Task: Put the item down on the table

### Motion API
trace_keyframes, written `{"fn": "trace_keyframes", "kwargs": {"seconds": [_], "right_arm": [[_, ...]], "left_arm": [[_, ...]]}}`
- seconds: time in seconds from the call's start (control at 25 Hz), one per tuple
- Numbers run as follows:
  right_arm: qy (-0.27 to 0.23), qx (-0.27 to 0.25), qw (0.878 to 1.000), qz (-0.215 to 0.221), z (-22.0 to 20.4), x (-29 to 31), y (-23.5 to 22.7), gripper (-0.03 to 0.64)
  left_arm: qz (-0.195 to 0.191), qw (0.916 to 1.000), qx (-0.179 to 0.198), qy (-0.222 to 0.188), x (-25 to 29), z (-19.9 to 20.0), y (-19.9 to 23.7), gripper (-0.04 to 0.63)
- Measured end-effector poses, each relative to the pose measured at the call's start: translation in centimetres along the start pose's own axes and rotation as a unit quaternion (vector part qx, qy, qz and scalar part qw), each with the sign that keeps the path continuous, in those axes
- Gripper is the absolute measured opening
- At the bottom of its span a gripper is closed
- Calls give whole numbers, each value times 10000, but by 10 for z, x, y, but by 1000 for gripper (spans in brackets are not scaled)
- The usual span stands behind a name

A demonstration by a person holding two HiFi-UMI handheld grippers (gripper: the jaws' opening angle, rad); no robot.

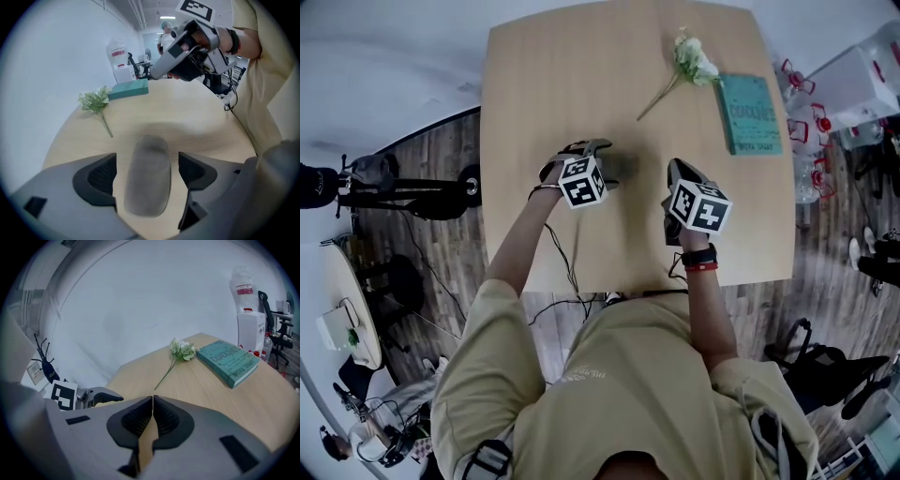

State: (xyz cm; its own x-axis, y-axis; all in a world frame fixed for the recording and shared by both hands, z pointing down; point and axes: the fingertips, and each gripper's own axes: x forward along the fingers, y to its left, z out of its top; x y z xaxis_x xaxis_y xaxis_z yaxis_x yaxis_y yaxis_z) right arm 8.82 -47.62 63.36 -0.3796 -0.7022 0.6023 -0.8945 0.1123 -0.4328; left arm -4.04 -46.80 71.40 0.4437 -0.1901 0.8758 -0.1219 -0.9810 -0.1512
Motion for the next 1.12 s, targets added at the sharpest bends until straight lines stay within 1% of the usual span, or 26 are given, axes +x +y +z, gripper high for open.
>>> {"fn": "trace_keyframes", "kwargs": {"seconds": [0.12, 0.2, 0.28, 0.36, 0.56, 0.72, 0.84, 1.04, 1.12], "right_arm": [[-32, 20, 10000, -15, -9, -13, 7, 5], [-61, -63, 10000, 7, -13, -22, 18, 5], [-93, -186, 9998, 35, -17, -32, 33, 5], [-145, -303, 9994, 51, -19, -43, 47, 5], [-336, -530, 9980, 121, -21, -71, 77, 5], [-456, -633, 9969, 126, -32, -99, 96, 5], [-555, -735, 9956, 152, -41, -119, 115, 5], [-689, -898, 9934, 177, -59, -151, 143, 5], [-737, -948, 9926, 183, -66, -165, 150, 5]], "left_arm": [[234, 9993, -136, -246, -24, 5, -6, 383], [411, 9979, -304, -404, -41, 7, -11, 383], [612, 9946, -544, -631, -61, 9, -16, 383], [733, 9893, -841, -936, -80, 12, -25, 383], [1027, 9725, -1423, -1530, -123, 18, -45, 382], [1282, 9546, -1853, -1946, -156, 21, -70, 380], [1467, 9434, -2050, -2157, -185, 24, -89, 379], [1556, 9232, -2512, -2459, -220, 18, -123, 374], [1652, 9134, -2690, -2572, -231, 16, -137, 360]]}}
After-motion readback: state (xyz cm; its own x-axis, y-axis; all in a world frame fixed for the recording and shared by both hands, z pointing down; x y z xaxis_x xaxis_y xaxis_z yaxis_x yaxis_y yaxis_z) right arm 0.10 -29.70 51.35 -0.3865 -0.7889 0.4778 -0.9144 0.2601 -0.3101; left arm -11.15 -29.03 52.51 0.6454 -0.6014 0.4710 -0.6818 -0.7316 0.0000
